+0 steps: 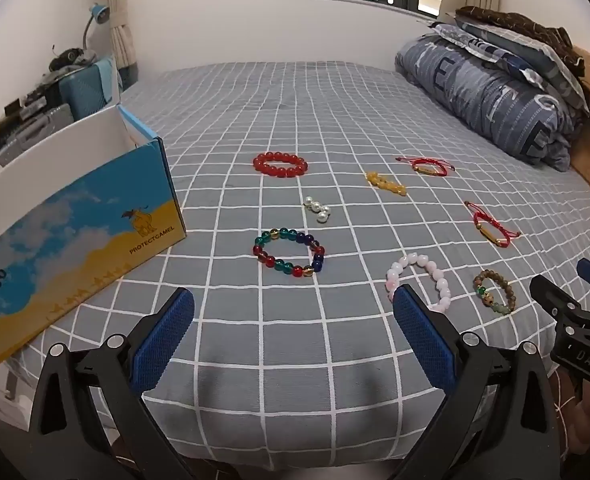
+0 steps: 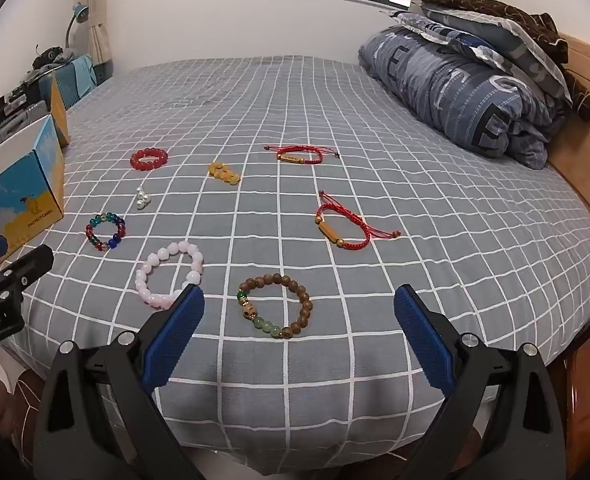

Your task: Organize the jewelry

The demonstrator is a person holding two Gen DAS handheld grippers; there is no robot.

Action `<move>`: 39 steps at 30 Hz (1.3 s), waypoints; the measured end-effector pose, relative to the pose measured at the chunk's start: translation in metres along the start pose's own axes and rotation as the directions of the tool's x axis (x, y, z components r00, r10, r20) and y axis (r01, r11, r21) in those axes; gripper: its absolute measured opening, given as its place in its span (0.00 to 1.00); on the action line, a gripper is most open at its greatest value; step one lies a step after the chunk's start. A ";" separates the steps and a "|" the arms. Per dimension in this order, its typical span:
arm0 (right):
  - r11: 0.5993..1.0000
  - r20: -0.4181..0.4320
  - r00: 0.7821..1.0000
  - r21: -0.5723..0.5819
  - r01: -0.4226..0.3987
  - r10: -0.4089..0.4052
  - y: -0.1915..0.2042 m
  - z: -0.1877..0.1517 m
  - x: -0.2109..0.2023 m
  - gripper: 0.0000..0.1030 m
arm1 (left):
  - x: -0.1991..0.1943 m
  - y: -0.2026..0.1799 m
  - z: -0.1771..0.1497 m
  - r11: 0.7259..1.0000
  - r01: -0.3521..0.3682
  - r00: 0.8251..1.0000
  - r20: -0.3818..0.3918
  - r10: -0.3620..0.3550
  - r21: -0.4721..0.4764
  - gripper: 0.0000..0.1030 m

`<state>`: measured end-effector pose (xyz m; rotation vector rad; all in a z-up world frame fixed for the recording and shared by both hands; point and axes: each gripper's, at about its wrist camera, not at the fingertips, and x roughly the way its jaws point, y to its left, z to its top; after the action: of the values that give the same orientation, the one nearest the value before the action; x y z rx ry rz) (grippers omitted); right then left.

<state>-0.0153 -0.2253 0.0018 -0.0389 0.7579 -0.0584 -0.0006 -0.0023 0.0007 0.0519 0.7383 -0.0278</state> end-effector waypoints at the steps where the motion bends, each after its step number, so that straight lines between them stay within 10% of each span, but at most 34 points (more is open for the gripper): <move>1: 1.000 0.001 1.000 0.001 0.008 -0.008 0.000 0.000 0.000 0.89 | -0.001 -0.002 0.000 1.000 0.001 1.000 0.001 -0.001 0.005 0.94; 39: 1.000 -0.005 1.000 -0.003 -0.006 0.006 0.002 0.000 -0.002 0.89 | 0.004 0.002 -0.003 0.999 0.009 0.999 -0.037 -0.010 -0.033 0.95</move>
<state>-0.0170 -0.2230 0.0034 -0.0387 0.7633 -0.0514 0.0004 -0.0002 -0.0038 0.0173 0.7758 -0.0237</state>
